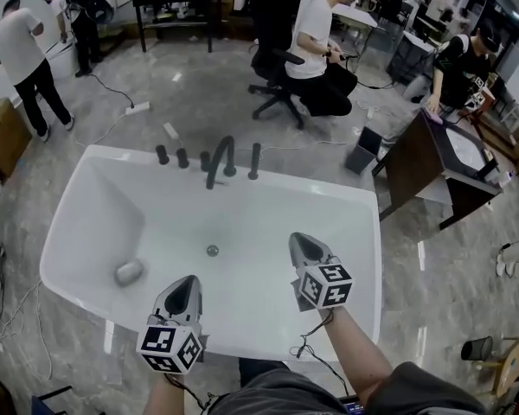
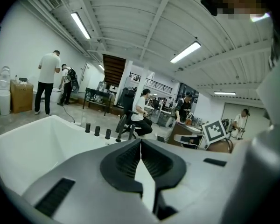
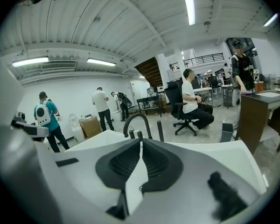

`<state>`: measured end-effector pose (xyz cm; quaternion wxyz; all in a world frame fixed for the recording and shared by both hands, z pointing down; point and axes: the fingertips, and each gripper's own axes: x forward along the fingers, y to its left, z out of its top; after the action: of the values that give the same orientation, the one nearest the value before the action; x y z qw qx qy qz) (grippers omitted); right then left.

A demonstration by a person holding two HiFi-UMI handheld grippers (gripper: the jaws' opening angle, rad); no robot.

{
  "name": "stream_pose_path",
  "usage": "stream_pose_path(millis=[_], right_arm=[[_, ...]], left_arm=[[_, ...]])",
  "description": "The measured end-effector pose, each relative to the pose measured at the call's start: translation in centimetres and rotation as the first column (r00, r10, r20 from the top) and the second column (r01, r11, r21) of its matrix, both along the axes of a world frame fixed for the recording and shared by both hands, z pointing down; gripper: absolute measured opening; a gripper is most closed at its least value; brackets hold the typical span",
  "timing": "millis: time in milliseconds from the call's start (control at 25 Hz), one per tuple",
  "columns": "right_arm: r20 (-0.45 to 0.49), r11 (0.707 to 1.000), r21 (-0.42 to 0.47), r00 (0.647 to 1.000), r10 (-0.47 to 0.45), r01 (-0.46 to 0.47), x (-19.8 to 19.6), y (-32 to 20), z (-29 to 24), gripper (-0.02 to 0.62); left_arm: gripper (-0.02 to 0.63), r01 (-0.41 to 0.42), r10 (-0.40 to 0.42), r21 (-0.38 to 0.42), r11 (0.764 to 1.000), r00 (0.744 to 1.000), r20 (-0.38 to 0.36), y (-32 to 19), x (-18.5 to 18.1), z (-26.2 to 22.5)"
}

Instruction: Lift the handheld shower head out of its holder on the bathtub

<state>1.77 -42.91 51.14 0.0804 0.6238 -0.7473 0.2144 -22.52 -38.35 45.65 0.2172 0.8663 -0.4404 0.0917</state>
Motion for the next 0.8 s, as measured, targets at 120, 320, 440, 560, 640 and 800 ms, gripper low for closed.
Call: stream_pose_path(millis=[120,320,440,560,640,800], right_arm=[[-0.003,1.0,-0.007,1.0,0.01,-0.01,1.1,-3.2,1.0,0.029],[0.002,0.999,-0.015,0.999,0.032,-0.032,2.5,-8.7,2.9,0.029],[0.002,0.999,-0.019,0.999,0.035,-0.035,3.0,-11.7,4.7,0.029],[0.005,0.999,-0.028,0.999,0.032,-0.032,3.5,-14.6,6.6,0.029],[0.01,0.999,-0.028,0.999,0.035,-0.035,3.7,-16.4,7.6,0.031],[-0.003,0.999,-0.029,0.999,0.036,-0.036,3.6,-19.7,9.8,0.031]], left_arm=[[0.015,-0.016,0.016,0.002,1.0,1.0,0.007,-3.6,1.2,0.4],[0.015,-0.029,0.029,-0.003,1.0,0.999,0.015,-9.9,2.8,1.3],[0.015,-0.031,0.031,-0.014,0.999,0.999,0.025,-13.1,3.5,2.7],[0.015,-0.029,0.03,-0.03,0.999,0.999,0.039,-15.9,4.1,4.3],[0.015,-0.027,0.029,-0.037,0.999,0.998,0.05,-17.6,4.3,5.4],[0.015,-0.014,0.017,-0.051,0.999,0.998,0.052,-20.7,4.5,7.7]])
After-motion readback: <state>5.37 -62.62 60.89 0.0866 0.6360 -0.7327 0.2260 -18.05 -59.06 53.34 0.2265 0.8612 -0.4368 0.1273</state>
